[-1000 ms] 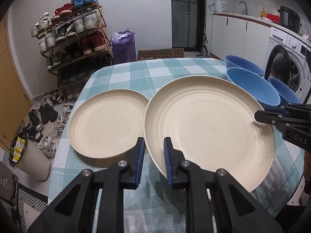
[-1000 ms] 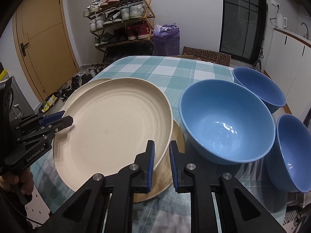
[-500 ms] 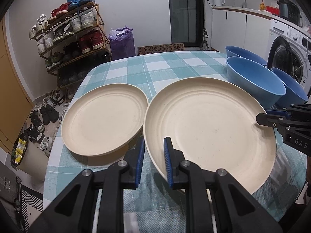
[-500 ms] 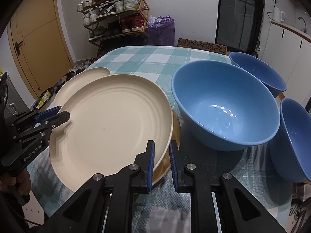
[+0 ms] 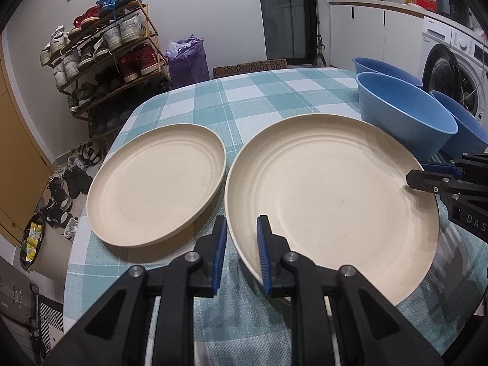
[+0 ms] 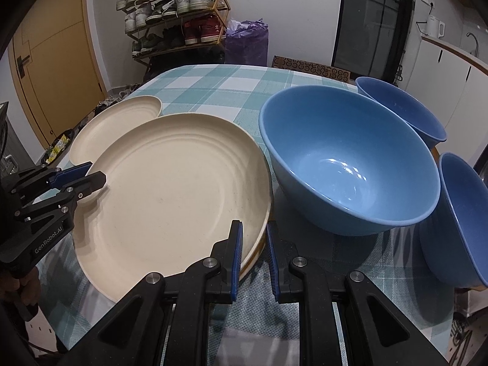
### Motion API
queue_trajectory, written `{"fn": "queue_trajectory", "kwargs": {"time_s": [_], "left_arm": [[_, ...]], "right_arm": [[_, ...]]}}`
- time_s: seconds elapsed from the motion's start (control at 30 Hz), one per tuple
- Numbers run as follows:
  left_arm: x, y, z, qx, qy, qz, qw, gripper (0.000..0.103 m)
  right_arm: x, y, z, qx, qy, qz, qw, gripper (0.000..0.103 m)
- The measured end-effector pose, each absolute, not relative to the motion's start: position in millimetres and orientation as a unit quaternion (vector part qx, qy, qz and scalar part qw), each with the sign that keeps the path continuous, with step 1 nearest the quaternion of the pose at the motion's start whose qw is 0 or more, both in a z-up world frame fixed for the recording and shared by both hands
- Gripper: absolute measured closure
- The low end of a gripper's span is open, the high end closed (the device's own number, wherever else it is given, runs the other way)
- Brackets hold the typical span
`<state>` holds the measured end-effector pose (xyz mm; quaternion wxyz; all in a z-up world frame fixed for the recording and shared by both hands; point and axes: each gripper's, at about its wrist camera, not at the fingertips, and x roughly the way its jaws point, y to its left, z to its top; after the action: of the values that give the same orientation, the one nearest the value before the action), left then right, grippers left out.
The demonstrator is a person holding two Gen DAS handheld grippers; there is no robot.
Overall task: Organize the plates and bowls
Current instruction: 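Carry the cream plate over another cream plate and lower it on top, then open both grippers to release the stacked cream plate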
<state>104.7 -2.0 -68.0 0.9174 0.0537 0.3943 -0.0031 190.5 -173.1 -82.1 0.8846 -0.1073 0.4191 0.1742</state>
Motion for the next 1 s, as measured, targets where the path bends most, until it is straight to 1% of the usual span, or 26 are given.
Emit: {"fn": "queue_trajectory", "kwargs": {"time_s": [0.3,1.0], "left_arm": [[109.6,-5.0,-76.3,0.058,0.404,-0.004,0.913,0.085],[107.5,-8.8,-78.0,0.073,0.4,-0.002,0.914,0.084]], "right_arm": [[193.3,-172.5,-88.2,-0.106,0.425,0.171,0.882,0.087],[192.8,-171.9,-94.4,-0.118,0.423,0.159,0.884,0.087]]}}
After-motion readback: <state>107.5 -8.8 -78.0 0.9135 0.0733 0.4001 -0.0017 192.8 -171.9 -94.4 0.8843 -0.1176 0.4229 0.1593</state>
